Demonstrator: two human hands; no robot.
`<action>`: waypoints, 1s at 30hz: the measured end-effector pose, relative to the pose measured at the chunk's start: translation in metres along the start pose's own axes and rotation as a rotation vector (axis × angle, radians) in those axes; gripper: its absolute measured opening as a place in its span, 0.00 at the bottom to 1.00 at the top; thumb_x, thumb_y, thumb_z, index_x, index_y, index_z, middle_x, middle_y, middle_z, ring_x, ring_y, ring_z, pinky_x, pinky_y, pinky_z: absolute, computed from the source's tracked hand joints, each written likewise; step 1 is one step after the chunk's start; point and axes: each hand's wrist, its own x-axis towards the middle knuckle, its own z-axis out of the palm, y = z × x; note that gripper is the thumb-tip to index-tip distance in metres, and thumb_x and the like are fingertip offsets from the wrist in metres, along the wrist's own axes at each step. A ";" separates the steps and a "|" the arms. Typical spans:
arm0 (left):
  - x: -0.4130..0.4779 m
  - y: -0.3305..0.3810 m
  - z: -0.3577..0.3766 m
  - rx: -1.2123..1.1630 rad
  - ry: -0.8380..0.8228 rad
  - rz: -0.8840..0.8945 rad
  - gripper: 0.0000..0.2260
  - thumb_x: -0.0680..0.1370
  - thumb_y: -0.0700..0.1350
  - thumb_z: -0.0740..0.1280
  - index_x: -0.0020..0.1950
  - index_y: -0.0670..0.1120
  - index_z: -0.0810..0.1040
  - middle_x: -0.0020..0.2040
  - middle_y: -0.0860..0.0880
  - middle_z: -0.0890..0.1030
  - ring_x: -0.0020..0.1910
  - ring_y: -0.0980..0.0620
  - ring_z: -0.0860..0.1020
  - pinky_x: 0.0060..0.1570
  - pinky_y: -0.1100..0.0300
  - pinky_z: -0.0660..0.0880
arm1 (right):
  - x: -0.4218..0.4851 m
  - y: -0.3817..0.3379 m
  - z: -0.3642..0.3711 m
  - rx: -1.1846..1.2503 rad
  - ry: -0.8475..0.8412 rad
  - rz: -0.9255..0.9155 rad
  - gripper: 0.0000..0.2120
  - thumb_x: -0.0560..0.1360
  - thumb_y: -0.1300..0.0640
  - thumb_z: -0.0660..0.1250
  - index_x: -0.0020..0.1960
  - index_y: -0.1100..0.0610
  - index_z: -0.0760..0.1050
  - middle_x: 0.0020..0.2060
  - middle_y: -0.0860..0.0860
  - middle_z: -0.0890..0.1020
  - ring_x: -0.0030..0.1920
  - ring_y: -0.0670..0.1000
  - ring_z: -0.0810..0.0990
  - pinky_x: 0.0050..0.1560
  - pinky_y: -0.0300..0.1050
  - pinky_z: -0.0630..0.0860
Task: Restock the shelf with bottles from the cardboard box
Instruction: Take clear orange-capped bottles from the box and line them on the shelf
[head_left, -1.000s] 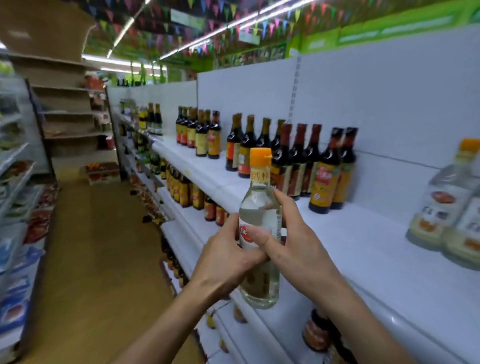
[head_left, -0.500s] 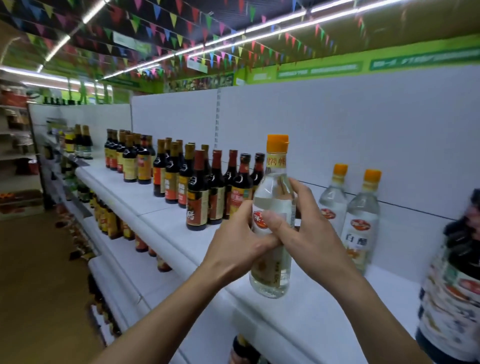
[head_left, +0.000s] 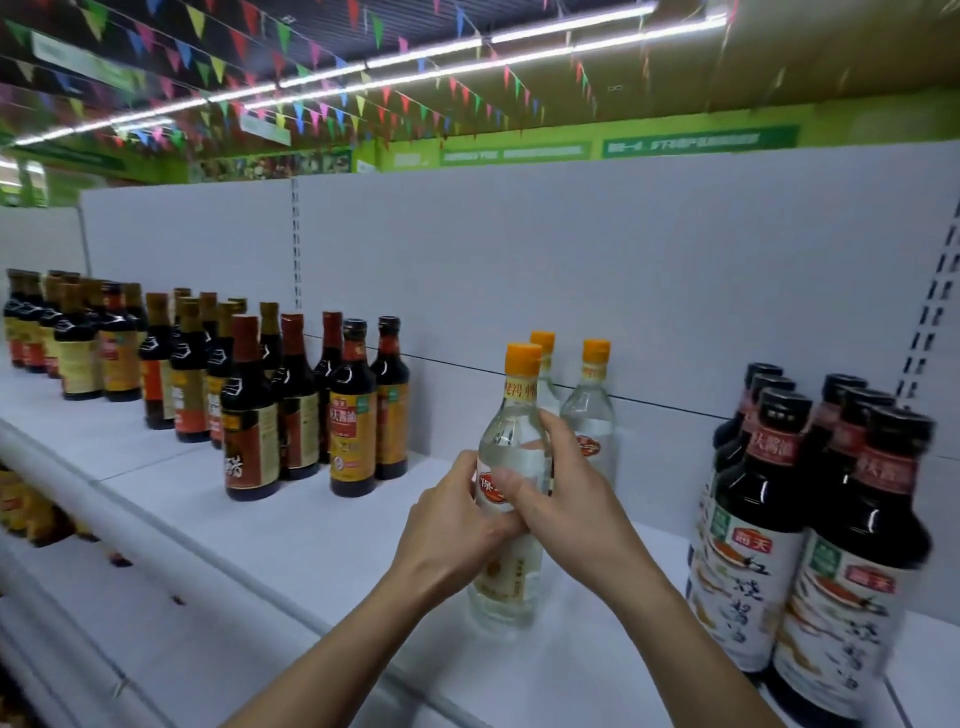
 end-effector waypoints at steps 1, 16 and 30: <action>0.002 -0.001 0.002 0.002 -0.007 0.000 0.21 0.66 0.65 0.70 0.56 0.59 0.75 0.47 0.59 0.84 0.46 0.58 0.83 0.50 0.50 0.84 | 0.001 0.002 0.000 -0.002 0.006 0.008 0.30 0.76 0.42 0.69 0.73 0.33 0.58 0.66 0.41 0.78 0.66 0.48 0.78 0.66 0.54 0.76; 0.041 -0.025 0.010 0.052 -0.124 0.054 0.18 0.74 0.61 0.71 0.58 0.61 0.70 0.45 0.62 0.80 0.44 0.60 0.81 0.44 0.60 0.81 | 0.010 0.012 0.013 -0.040 0.105 0.093 0.30 0.77 0.41 0.69 0.72 0.31 0.57 0.67 0.40 0.76 0.65 0.46 0.78 0.65 0.53 0.77; 0.058 -0.039 0.008 0.098 -0.182 0.108 0.25 0.72 0.64 0.73 0.62 0.59 0.65 0.54 0.58 0.80 0.49 0.53 0.81 0.49 0.56 0.80 | 0.010 0.020 0.039 -0.026 0.146 0.202 0.30 0.71 0.30 0.65 0.66 0.19 0.51 0.69 0.41 0.75 0.65 0.50 0.79 0.65 0.57 0.77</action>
